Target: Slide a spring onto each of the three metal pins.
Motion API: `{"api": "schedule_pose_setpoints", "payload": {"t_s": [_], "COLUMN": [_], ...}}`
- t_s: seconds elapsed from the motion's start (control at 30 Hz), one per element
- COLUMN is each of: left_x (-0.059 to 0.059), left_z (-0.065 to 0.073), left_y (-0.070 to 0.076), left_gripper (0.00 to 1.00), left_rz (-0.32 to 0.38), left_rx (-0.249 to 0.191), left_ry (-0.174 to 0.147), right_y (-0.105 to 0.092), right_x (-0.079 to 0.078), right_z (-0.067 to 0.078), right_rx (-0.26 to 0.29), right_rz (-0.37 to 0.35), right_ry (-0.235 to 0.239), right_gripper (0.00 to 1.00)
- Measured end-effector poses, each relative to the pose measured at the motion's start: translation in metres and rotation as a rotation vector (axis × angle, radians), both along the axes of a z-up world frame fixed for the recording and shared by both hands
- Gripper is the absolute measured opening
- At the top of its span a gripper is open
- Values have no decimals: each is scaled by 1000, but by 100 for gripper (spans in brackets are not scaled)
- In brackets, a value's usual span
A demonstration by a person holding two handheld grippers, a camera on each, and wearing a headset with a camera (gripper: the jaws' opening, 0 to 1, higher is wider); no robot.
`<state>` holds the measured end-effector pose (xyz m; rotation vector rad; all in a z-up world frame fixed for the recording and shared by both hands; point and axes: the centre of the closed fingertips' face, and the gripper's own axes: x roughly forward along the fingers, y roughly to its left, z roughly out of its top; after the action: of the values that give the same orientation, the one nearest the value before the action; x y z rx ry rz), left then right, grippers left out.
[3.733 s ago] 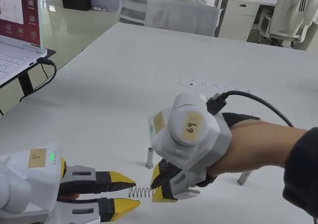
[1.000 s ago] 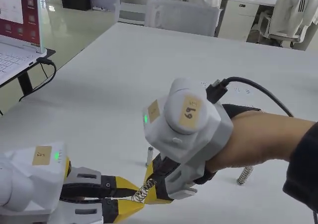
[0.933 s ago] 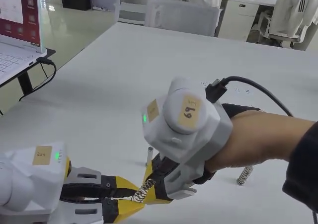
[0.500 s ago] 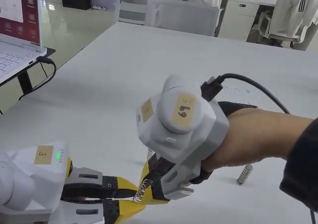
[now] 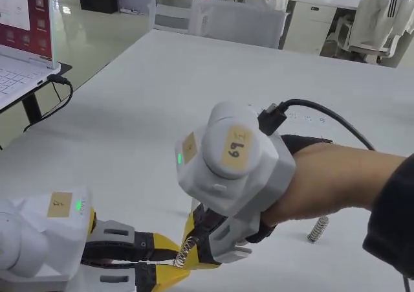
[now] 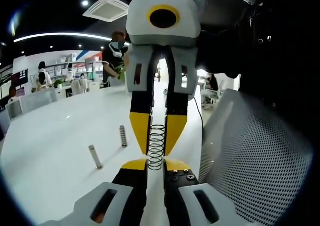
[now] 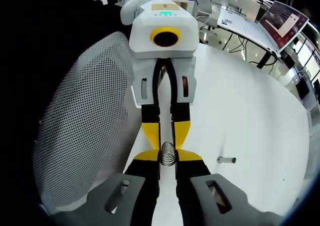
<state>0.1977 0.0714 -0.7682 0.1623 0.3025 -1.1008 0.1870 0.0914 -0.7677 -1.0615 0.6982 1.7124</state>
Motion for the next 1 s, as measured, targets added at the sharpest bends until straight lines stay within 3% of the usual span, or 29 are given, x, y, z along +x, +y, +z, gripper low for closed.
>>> {"api": "schedule_pose_setpoints", "payload": {"t_s": [0.23,1.0], "left_x": [1,8], "left_z": [-3,-9], "left_y": [2,11], "left_gripper": [7,42], "left_rz": [2,71], "left_rx": [-3,9], "left_ry": [7,-4], "right_y": [-3,-19], "right_x": [4,34], "right_z": [1,12], "right_rx": [-6,-11], "right_rz": [-9,-70], "right_ry": [-4,-51], "right_gripper": [9,9]}}
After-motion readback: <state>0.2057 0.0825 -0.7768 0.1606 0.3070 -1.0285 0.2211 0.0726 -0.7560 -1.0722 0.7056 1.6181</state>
